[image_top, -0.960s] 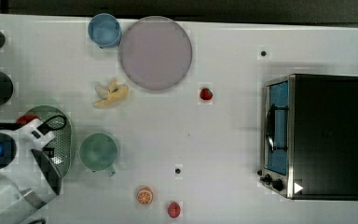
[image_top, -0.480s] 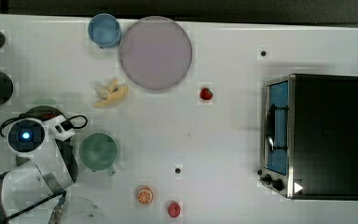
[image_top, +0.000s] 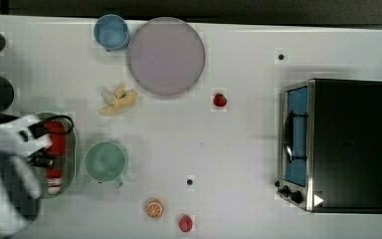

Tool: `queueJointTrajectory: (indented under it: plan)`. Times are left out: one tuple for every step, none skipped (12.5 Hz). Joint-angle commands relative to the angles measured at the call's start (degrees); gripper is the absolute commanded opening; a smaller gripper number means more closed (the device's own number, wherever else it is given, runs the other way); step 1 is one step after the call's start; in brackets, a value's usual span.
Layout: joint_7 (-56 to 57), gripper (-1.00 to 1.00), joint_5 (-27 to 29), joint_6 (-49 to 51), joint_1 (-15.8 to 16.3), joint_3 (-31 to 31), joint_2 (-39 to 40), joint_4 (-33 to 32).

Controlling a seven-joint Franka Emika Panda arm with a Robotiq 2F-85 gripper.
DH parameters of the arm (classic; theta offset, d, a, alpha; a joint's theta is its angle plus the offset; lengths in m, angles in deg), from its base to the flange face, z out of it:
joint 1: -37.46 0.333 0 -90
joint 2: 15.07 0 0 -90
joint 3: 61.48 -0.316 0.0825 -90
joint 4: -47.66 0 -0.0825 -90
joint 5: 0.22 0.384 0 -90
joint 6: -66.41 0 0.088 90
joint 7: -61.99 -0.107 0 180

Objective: Pick Ketchup from the table and place it in strainer.

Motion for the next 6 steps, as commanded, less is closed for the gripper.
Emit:
queueJointTrajectory:
  plan:
    - [-3.6, 1.0, 0.5, 11.4, -4.1, 2.8, -5.1, 4.4]
    - [-3.5, 1.0, 0.5, 14.8, -4.6, 4.6, -6.4, 5.8]
    - [-3.5, 1.0, 0.5, 17.0, -5.2, 6.7, -7.5, 7.1]
    - [-3.5, 1.0, 0.5, 18.3, -5.7, 9.1, -8.4, 8.3]
    - [-3.3, 1.0, 0.5, 19.2, -6.2, 11.7, -9.1, 9.2]
    - [-3.3, 1.0, 0.5, 19.4, -6.7, 14.5, -9.5, 9.8]
